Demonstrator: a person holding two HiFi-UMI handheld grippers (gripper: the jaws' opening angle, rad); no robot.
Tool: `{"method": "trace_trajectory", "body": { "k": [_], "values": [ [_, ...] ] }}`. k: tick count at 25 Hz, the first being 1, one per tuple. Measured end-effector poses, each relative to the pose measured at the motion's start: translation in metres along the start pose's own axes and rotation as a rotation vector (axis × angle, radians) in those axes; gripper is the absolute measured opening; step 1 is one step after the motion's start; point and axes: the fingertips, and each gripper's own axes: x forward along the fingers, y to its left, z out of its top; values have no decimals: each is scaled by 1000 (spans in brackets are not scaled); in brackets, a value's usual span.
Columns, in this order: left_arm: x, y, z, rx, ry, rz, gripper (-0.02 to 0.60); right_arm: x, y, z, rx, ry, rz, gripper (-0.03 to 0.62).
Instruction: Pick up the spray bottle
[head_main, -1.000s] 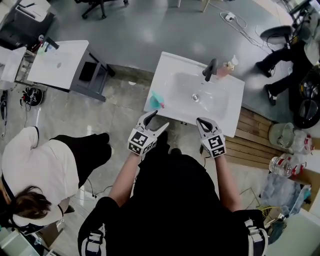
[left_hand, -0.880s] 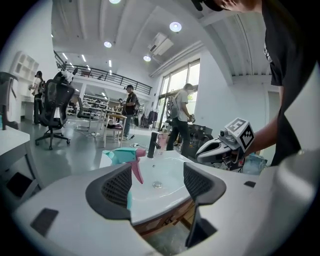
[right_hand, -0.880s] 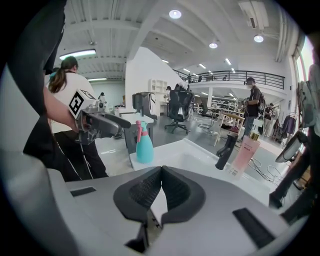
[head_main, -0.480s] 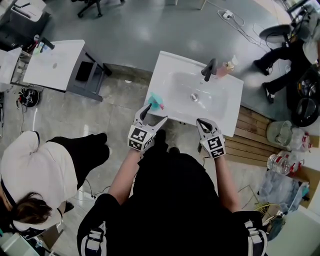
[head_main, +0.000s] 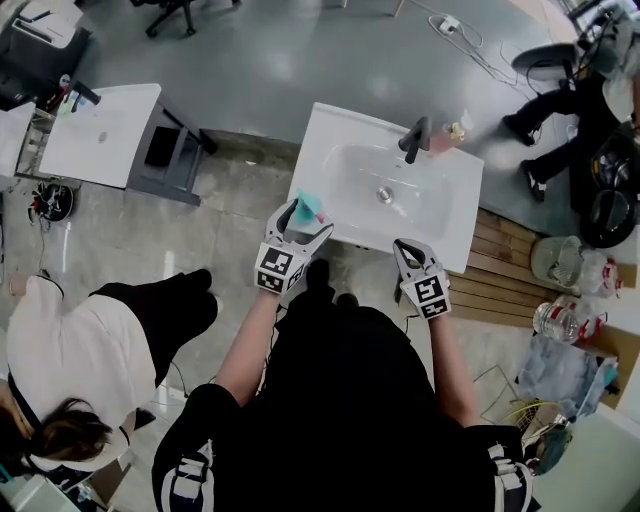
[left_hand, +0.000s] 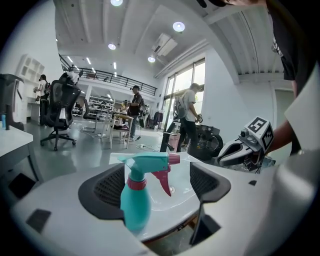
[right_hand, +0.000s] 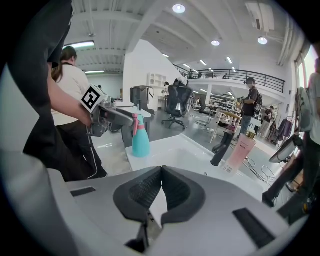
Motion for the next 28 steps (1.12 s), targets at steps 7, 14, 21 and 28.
{"method": "trace_trajectory", "body": {
  "k": [7, 14, 21, 28],
  "values": [
    [12, 7, -6, -18, 31, -8, 379, 3, -5, -1, 12, 8, -12, 17],
    [21, 13, -12, -18, 62, -31, 379, 8, -7, -4, 18, 23, -20, 17],
    [29, 12, -9, 5, 68, -51, 377, 12, -7, -1, 7, 27, -24, 17],
    [34, 16, -8, 22, 65, -58, 377, 11, -11, -5, 23, 36, -37, 17]
  ]
}}
